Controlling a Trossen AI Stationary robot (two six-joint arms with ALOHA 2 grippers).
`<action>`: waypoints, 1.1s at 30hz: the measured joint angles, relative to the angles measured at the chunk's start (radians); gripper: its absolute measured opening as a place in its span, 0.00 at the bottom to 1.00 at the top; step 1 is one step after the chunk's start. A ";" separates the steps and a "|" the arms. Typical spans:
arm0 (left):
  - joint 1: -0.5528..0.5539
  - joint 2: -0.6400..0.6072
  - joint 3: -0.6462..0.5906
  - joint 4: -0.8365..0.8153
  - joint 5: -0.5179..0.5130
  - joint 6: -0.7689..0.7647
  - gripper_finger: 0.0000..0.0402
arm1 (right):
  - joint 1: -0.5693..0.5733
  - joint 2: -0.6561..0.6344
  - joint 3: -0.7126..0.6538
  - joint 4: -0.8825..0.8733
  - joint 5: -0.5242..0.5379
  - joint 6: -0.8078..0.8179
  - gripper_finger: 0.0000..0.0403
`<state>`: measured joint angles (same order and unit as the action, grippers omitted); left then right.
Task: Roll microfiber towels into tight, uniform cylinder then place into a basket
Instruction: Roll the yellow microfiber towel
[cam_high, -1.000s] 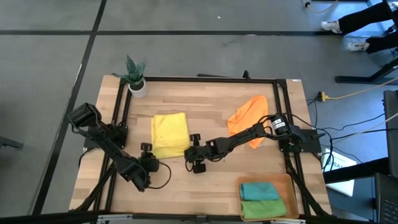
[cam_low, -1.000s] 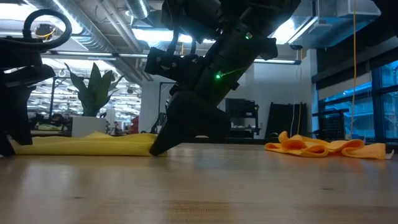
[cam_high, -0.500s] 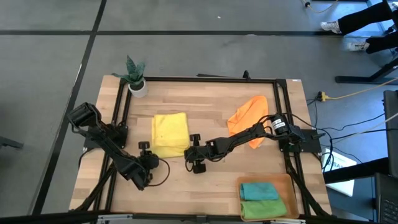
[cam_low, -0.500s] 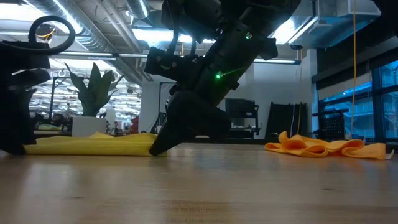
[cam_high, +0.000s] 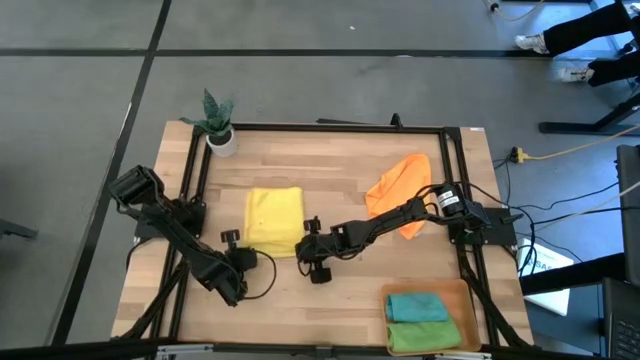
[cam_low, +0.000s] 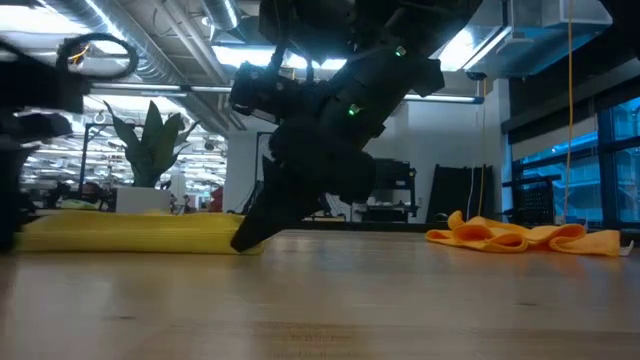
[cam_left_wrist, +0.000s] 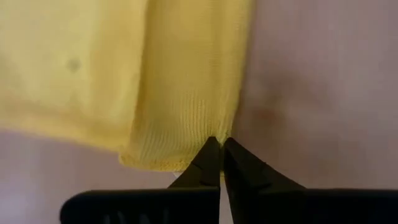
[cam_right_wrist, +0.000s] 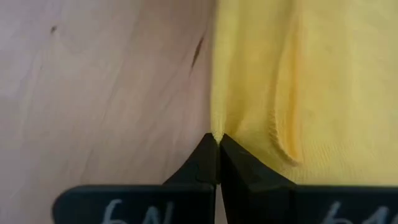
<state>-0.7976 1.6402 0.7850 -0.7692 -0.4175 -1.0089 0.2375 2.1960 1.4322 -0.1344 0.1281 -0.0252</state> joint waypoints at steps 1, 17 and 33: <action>-0.001 0.000 0.017 -0.002 0.027 0.004 0.00 | 0.001 -0.001 0.000 -0.004 -0.002 0.004 0.01; -0.004 0.001 0.166 -0.174 -0.005 -0.031 0.00 | 0.036 -0.001 0.168 -0.236 0.111 0.174 0.01; 0.056 -0.001 0.178 -0.200 0.055 -0.089 0.00 | 0.020 -0.001 0.182 -0.255 -0.059 0.268 0.01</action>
<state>-0.7414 1.6390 0.9630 -0.9696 -0.3625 -1.0977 0.2577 2.1952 1.6138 -0.3891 0.0691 0.2429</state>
